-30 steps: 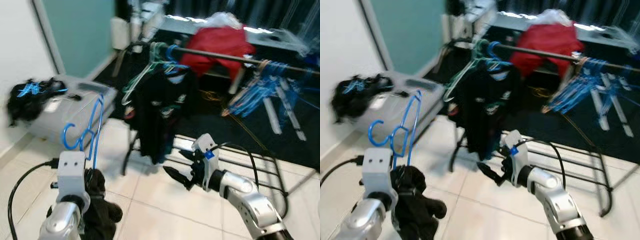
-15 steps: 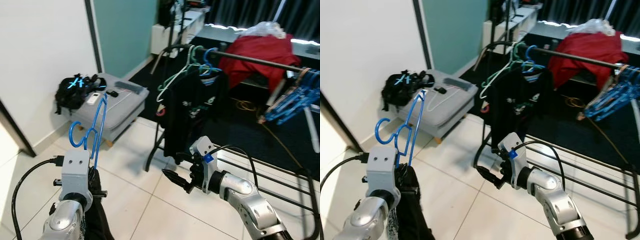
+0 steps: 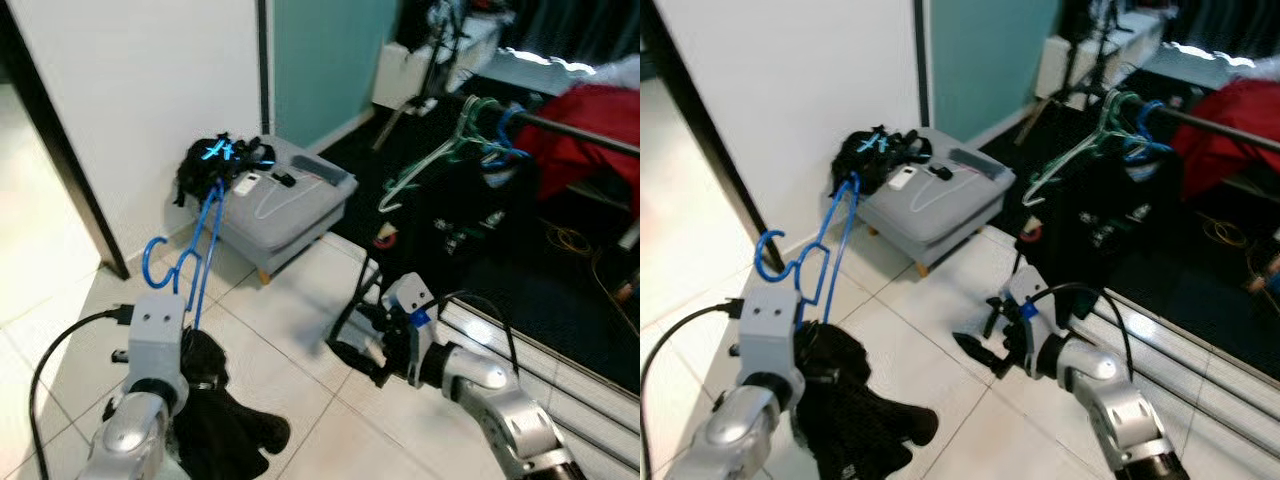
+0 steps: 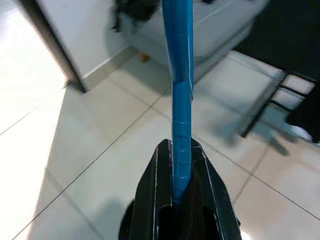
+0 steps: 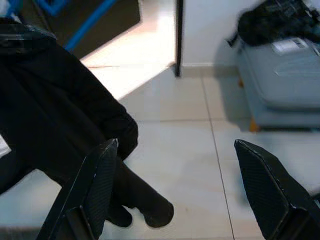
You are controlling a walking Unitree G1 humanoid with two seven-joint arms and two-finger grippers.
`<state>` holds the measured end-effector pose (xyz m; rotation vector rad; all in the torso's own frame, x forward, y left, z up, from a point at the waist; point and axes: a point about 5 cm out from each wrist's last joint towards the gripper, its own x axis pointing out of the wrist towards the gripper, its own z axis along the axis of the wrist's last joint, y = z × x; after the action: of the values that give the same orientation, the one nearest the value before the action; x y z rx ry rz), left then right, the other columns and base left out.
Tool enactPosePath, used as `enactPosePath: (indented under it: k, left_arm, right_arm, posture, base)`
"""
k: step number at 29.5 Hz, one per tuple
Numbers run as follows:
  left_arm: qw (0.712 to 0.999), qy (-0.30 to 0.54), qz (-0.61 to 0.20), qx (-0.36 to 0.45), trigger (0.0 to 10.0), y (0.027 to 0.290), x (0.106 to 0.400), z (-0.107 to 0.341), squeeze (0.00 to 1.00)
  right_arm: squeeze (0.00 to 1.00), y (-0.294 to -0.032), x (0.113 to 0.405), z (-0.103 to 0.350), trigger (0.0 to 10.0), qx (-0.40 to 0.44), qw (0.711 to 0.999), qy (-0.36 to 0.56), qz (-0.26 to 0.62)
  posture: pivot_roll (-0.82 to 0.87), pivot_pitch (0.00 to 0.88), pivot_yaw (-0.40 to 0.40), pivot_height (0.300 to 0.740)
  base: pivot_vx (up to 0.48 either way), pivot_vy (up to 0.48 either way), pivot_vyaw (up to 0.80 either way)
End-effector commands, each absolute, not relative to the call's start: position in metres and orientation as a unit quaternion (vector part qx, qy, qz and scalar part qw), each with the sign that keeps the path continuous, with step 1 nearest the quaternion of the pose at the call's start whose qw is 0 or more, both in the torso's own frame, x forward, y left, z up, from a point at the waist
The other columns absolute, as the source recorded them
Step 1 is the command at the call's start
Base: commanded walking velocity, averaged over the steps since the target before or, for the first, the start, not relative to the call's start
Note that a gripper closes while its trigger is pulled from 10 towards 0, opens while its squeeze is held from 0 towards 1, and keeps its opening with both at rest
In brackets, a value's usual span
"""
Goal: Hang hanger
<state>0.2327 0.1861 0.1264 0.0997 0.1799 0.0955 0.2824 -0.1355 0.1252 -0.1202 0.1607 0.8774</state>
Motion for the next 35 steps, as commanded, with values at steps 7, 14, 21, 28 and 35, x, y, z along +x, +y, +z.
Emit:
enactPosePath:
  k: [7,14,21,28,35]
  left_arm:
    - [0.994,0.089,0.029,0.057,10.0,0.183,0.238,0.123,0.00]
    - [0.994,0.086,0.025,0.068,10.0,0.184,0.240,0.123,0.00]
    - [0.995,0.071,0.022,0.071,10.0,0.183,0.243,0.126,0.00]
    - [0.998,0.067,0.012,0.005,10.0,0.185,0.249,0.128,0.00]
    - [0.999,0.034,0.002,-0.023,10.0,0.183,0.245,0.145,0.00]
  right_arm:
    - [0.00,-0.140,0.285,0.119,10.0,-0.059,0.907,0.091,0.406]
    - [0.00,-0.139,0.287,0.119,10.0,-0.047,0.909,0.089,0.404]
    - [0.00,-0.139,0.290,0.121,10.0,-0.020,0.912,0.085,0.402]
    - [0.00,-0.137,0.296,0.125,10.0,0.018,0.912,0.079,0.403]
    - [0.00,-0.126,0.306,0.127,10.0,0.025,0.906,0.072,0.417]
  posture:
    - [0.08,0.053,-0.056,0.740]
    - [0.09,0.051,-0.047,0.740]
    - [0.11,0.057,-0.044,0.740]
    - [0.13,0.050,-0.041,0.740]
    - [0.16,0.000,-0.078,0.740]
  base:
    - [0.000,0.000,0.66]
    - [0.000,0.000,0.66]
    - [0.000,0.000,0.66]
    - [0.000,0.000,0.66]
    - [0.000,0.000,0.66]
